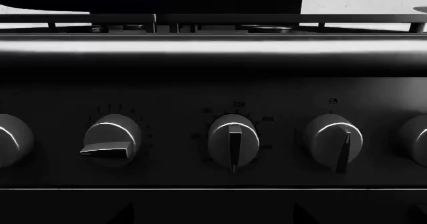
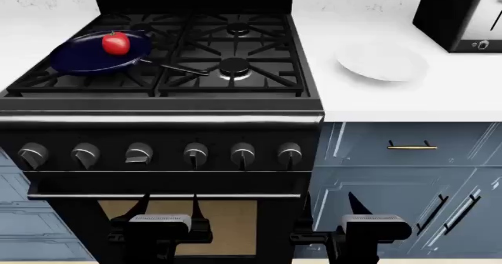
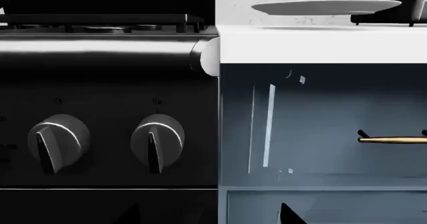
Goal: Pick the tomato from the pan and place it on the plate.
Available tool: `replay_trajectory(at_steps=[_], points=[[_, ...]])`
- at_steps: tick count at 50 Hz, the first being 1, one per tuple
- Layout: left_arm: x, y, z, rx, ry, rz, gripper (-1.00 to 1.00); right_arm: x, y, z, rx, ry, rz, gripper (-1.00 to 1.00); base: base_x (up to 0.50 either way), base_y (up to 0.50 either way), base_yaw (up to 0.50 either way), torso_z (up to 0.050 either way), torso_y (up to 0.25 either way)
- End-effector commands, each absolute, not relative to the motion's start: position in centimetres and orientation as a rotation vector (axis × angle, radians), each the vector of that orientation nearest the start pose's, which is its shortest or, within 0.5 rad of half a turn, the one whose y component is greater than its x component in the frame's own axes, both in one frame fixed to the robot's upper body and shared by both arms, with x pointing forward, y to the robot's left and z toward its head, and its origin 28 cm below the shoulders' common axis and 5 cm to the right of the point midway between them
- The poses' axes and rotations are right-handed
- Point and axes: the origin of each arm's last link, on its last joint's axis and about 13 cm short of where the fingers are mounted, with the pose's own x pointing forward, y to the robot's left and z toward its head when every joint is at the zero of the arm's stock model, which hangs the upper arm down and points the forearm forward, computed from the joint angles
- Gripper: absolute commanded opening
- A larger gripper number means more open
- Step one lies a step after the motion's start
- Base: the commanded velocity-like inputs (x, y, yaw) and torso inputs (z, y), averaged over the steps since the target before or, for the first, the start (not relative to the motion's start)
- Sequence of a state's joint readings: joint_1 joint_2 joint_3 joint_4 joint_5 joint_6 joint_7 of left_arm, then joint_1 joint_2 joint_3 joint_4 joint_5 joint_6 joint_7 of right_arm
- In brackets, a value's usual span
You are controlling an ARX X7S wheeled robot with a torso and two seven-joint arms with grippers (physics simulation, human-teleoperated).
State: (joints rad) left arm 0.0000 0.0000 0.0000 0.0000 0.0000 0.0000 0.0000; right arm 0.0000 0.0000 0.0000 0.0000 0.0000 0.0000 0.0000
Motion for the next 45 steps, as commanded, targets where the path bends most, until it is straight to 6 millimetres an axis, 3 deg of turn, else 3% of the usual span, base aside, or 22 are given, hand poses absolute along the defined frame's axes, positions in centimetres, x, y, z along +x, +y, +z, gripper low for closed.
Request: replay_trajectory(at_steps=[1,13,45], points=[[21.05,20.56,1.31,0.0,-0.001,0.002,1.0,21.03,-9.56,1.32,0.001,0.0,0.005,1.0,0.0,0.0,0.0,0.0,0.0],[21.32,20.63,1.26,-0.002,0.002,0.013,1.0,21.24,-9.5,1.36,0.009,0.0,0.024,1.0,0.0,0.0,0.0,0.0,0.0],[21.33,20.72,1.22,-0.011,0.004,0.021,1.0,21.12,-9.41,1.36,0.007,0.002,0.039,1.0,0.0,0.5,0.0,0.0,0.0]])
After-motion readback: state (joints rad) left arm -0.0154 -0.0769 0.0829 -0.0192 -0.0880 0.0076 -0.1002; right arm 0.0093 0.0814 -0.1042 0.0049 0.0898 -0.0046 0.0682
